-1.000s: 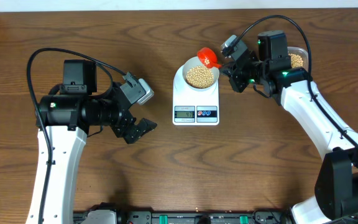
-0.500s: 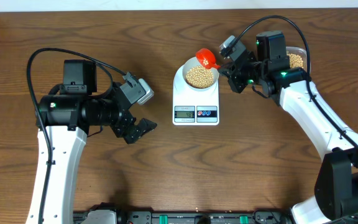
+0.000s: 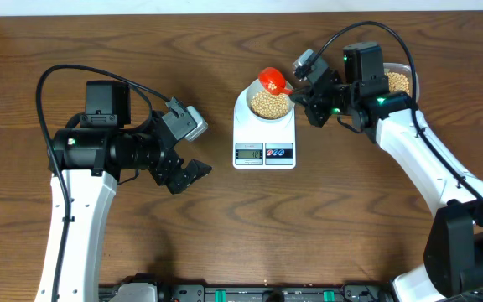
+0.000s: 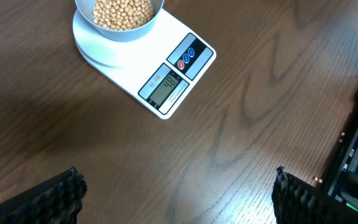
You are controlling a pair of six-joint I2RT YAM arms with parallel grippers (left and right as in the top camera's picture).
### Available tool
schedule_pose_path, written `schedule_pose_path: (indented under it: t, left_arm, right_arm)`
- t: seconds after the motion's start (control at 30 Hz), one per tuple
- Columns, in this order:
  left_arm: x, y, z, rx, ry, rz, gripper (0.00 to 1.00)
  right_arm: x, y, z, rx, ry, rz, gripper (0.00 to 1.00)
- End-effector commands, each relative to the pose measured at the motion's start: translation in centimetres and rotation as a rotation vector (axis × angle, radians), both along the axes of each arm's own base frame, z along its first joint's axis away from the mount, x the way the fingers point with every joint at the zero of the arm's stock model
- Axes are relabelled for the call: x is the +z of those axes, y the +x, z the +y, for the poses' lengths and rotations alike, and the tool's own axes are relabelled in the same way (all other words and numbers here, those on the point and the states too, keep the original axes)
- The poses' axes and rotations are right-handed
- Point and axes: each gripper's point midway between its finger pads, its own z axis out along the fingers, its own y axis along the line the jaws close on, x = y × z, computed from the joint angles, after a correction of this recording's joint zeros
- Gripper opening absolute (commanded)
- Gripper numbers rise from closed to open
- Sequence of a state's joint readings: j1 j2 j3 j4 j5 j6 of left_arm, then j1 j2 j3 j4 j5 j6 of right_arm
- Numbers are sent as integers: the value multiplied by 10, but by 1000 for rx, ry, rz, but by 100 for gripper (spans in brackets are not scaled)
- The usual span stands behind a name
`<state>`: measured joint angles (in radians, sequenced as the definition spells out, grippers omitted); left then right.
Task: Scoop item into bowl and weigh 50g on scale
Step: 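Carry the red scoop right back over the soybean tub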
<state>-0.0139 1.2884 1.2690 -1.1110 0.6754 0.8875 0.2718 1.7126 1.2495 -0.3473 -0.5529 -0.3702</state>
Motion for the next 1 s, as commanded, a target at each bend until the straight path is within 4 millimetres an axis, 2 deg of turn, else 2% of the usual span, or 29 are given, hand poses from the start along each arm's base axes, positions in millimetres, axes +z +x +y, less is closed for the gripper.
schedule_pose_path:
  t: [0.0, 0.23, 0.5, 0.7, 0.97]
  left_arm:
    - [6, 1, -1, 1, -13, -12, 98]
    - [6, 1, -1, 1, -13, -12, 98]
    - [6, 1, -1, 1, -13, -12, 98]
    - [6, 1, -1, 1, -13, -12, 98]
    - [6, 1, -1, 1, -13, -12, 98]
  right_arm:
    - [12, -5, 2, 14, 0, -32, 1]
    - [-2, -2, -15, -60, -91, -5, 1]
    - [-2, -3, -15, -53, -94, -11, 1]
    - [-1, -4, -9, 29, -147, -88, 1]
    - [0, 0, -8, 52, -185, -143, 1]
